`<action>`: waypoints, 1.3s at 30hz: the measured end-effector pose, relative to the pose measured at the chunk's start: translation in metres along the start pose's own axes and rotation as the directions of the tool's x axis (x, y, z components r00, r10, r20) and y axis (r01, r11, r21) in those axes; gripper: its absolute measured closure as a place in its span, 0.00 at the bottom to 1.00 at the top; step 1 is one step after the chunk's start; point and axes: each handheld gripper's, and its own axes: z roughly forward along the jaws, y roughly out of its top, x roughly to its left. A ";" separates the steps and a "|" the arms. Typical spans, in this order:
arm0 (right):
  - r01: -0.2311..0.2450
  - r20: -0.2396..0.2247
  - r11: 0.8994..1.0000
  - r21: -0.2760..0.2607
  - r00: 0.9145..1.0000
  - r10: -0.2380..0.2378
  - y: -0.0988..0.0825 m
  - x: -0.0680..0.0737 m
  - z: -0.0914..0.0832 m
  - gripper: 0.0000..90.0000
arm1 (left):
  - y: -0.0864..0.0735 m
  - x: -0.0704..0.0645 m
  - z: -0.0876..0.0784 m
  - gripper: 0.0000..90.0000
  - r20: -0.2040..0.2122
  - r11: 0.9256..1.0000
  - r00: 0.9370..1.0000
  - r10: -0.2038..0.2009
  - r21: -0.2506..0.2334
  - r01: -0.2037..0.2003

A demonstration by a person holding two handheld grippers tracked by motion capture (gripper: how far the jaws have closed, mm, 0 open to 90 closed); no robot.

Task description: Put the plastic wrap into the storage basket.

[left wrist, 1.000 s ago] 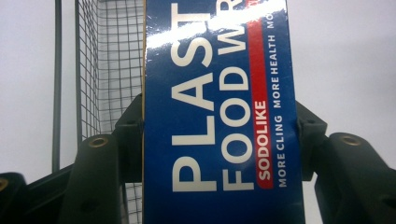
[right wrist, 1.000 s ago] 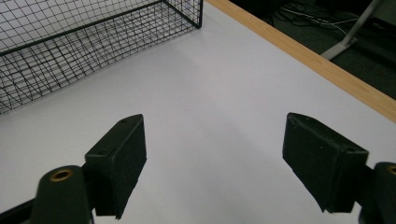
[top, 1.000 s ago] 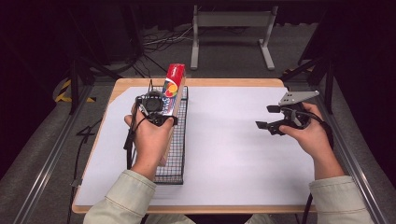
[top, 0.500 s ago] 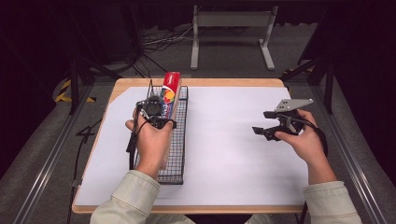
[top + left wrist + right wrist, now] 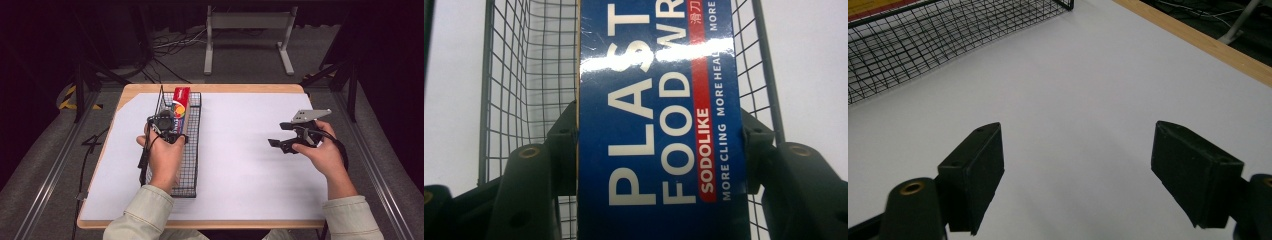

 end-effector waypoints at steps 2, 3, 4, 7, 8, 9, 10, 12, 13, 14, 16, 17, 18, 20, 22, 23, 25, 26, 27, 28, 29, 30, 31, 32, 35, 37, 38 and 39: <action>0.001 -0.001 1.000 0.001 1.000 -0.001 0.000 0.000 0.000 0.24 | -0.001 0.000 0.004 0.45 -0.004 1.000 1.000 0.003 0.003 -0.002; 0.001 -0.002 1.000 0.003 1.000 -0.001 0.000 0.001 0.001 0.24 | -0.001 0.000 0.005 0.45 -0.010 1.000 1.000 0.003 0.006 -0.003; 0.003 -0.003 1.000 0.006 1.000 -0.003 0.000 0.001 0.001 0.24 | -0.001 0.000 0.008 0.45 -0.018 1.000 1.000 0.004 0.011 -0.004; 0.005 -0.006 1.000 0.006 1.000 -0.005 -0.001 0.002 0.002 0.24 | -0.002 0.002 0.012 0.45 -0.023 1.000 1.000 -0.006 0.019 0.007; 0.005 -0.006 1.000 0.008 1.000 -0.005 -0.001 0.002 0.003 0.24 | -0.003 0.002 0.013 0.45 -0.024 1.000 1.000 -0.004 0.022 0.005; 0.005 -0.007 1.000 0.008 1.000 -0.005 -0.001 0.001 0.003 0.24 | -0.003 0.002 0.015 0.45 -0.023 1.000 1.000 -0.008 0.023 0.008; 0.005 -0.008 1.000 0.008 1.000 -0.004 -0.001 0.001 0.003 0.24 | -0.004 0.003 0.016 0.44 -0.022 1.000 1.000 -0.007 0.027 0.008; 0.004 -0.007 1.000 0.009 1.000 -0.004 -0.002 0.001 0.003 0.24 | -0.004 0.003 0.019 0.44 -0.025 0.999 1.000 -0.013 0.032 0.014; 0.003 -0.007 1.000 0.008 1.000 -0.003 -0.002 0.001 0.003 0.24 | -0.005 0.003 0.020 0.44 -0.028 0.999 1.000 -0.015 0.035 0.015; 0.003 -0.008 1.000 0.008 1.000 -0.003 -0.002 0.001 0.003 0.24 | -0.005 0.003 0.021 0.44 -0.027 0.999 0.999 -0.019 0.039 0.020; 0.003 -0.008 1.000 0.008 1.000 -0.003 -0.002 0.001 0.003 0.24 | -0.006 0.004 0.024 0.44 -0.029 0.999 0.999 -0.018 0.042 0.019; 0.003 -0.008 1.000 0.007 1.000 -0.003 -0.002 0.001 0.003 0.24 | -0.006 0.004 0.025 0.44 -0.038 0.999 0.999 -0.015 0.046 0.017; 0.003 -0.008 1.000 0.007 1.000 -0.003 -0.002 0.001 0.003 0.24 | -0.006 0.004 0.025 0.44 -0.038 0.999 0.999 -0.015 0.046 0.017; 0.001 -0.013 1.000 0.005 1.000 -0.001 -0.003 0.001 0.003 0.23 | -0.007 0.005 0.028 0.44 -0.039 0.998 0.999 -0.016 0.056 0.018; 0.002 -0.011 1.000 0.007 1.000 -0.002 -0.003 0.000 0.003 0.23 | -0.007 0.006 0.030 0.44 -0.031 0.998 0.999 -0.028 0.057 0.030; 0.002 -0.011 1.000 0.008 1.000 -0.001 -0.003 0.000 0.003 0.23 | -0.007 0.005 0.031 0.44 -0.037 0.998 0.999 -0.028 0.061 0.030; 0.000 -0.011 1.000 0.006 1.000 0.000 -0.003 0.000 0.003 0.23 | -0.008 0.006 0.033 0.44 -0.046 0.997 0.998 -0.033 0.068 0.036; 0.000 -0.011 1.000 0.006 1.000 0.001 -0.003 0.000 0.003 0.23 | -0.008 0.007 0.034 0.44 -0.044 0.996 0.998 -0.032 0.077 0.036; -0.001 -0.011 1.000 0.004 1.000 0.001 -0.004 0.000 0.003 0.23 | -0.008 0.007 0.036 0.44 -0.044 0.996 0.998 -0.042 0.074 0.045; -0.003 -0.013 1.000 0.002 1.000 0.003 -0.004 0.000 0.002 0.23 | -0.009 0.007 0.037 0.44 -0.053 0.996 0.998 -0.040 0.072 0.044; -0.004 -0.013 1.000 0.002 1.000 0.004 -0.004 0.000 0.002 0.23 | -0.009 0.006 0.037 0.44 -0.059 0.997 0.998 -0.036 0.071 0.040; -0.003 -0.013 1.000 0.002 1.000 0.003 -0.004 0.000 0.002 0.23 | -0.009 0.006 0.038 0.44 -0.061 0.997 0.998 -0.033 0.070 0.037; -0.003 -0.012 1.000 0.003 1.000 0.003 -0.004 0.000 0.003 0.23 | -0.009 0.006 0.038 0.44 -0.061 0.997 0.998 -0.034 0.069 0.039; -0.003 -0.013 1.000 0.003 1.000 0.003 -0.004 0.000 0.003 0.23 | -0.009 0.006 0.039 0.44 -0.060 0.997 0.998 -0.032 0.066 0.036; -0.003 -0.015 1.000 0.003 1.000 0.003 -0.004 0.000 0.003 0.23 | -0.009 0.005 0.040 0.44 -0.074 0.997 0.997 -0.028 0.066 0.033; -0.005 -0.018 1.000 -0.001 1.000 0.005 -0.005 0.000 0.003 0.22 | -0.010 0.005 0.041 0.44 -0.074 0.998 0.997 -0.019 0.066 0.024; -0.005 -0.018 1.000 0.000 1.000 0.005 -0.005 0.000 0.003 0.22 | -0.010 0.005 0.041 0.44 -0.074 0.998 0.997 -0.019 0.066 0.024; -0.005 -0.018 1.000 0.000 1.000 0.005 -0.005 0.000 0.003 0.22 | -0.010 0.005 0.041 0.44 -0.086 0.997 0.996 -0.011 0.069 0.017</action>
